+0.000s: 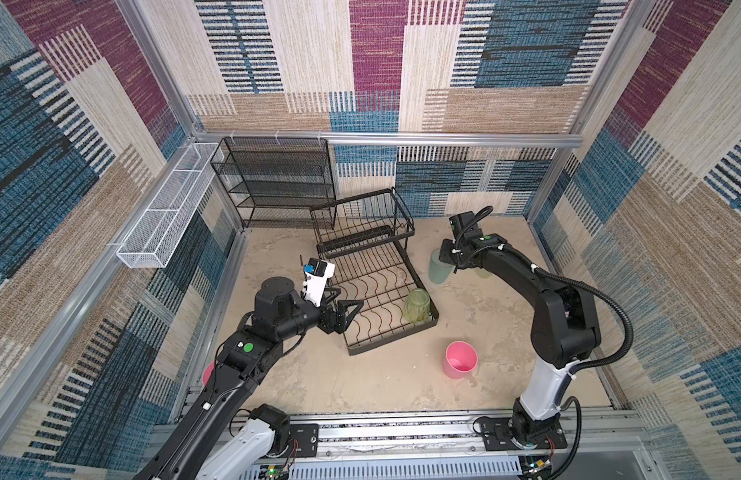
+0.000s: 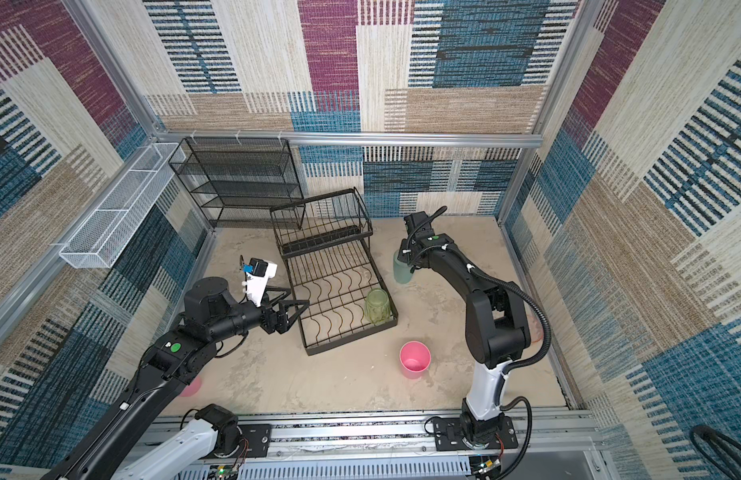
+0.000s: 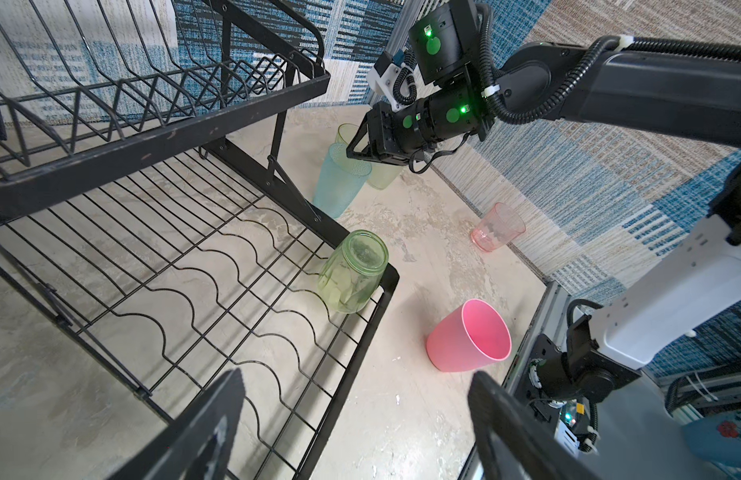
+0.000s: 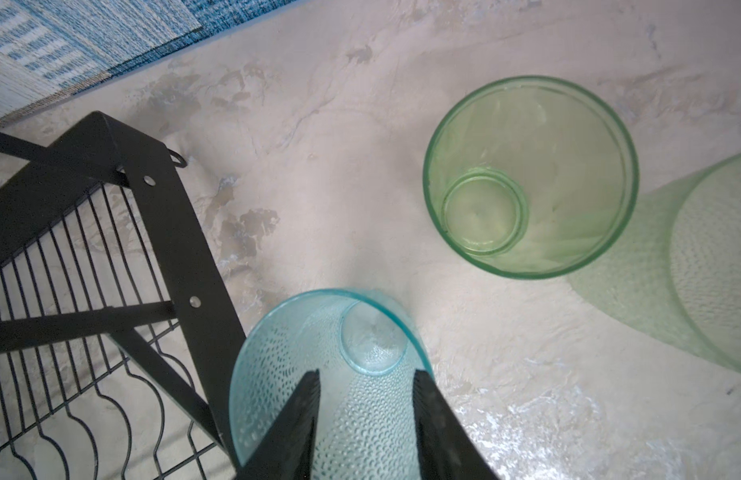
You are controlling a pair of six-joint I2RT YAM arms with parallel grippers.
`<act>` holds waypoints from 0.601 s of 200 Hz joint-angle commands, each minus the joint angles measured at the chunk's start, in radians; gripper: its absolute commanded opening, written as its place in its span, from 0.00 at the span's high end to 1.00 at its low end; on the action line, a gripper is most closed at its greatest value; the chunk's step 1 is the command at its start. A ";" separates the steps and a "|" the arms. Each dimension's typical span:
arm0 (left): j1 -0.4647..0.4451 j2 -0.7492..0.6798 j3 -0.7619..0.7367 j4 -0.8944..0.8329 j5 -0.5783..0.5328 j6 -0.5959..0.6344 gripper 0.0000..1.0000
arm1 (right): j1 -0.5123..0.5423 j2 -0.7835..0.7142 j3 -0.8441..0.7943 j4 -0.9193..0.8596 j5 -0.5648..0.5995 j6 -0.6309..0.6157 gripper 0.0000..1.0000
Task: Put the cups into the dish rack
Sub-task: 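Lower the right gripper onto the teal cup rim and close it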
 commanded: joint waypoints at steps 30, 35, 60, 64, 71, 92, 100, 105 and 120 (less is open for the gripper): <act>0.000 -0.001 0.001 0.023 0.005 0.005 0.12 | 0.000 -0.002 -0.013 -0.008 0.027 -0.001 0.71; 0.000 -0.002 0.001 0.024 0.004 0.005 0.12 | 0.000 -0.004 -0.012 -0.006 0.024 -0.002 0.71; 0.000 -0.001 0.002 0.024 0.004 0.003 0.13 | 0.000 -0.022 -0.019 0.012 0.012 -0.007 0.71; 0.000 -0.001 0.002 0.024 0.004 0.003 0.13 | 0.000 -0.026 -0.015 0.014 0.013 -0.008 0.71; 0.001 -0.001 0.002 0.024 0.003 0.003 0.13 | 0.000 -0.030 -0.008 0.015 0.011 -0.008 0.70; 0.001 0.001 0.001 0.024 0.003 0.003 0.12 | -0.001 -0.043 0.023 0.007 0.015 -0.011 0.70; 0.000 0.004 0.001 0.024 0.003 0.003 0.13 | 0.000 -0.048 0.036 -0.001 0.020 -0.013 0.70; 0.000 0.004 0.001 0.024 0.002 0.003 0.13 | -0.001 -0.051 0.041 -0.005 0.022 -0.013 0.70; 0.000 0.005 0.001 0.025 0.003 0.001 0.13 | 0.000 -0.064 0.049 -0.017 0.030 -0.017 0.69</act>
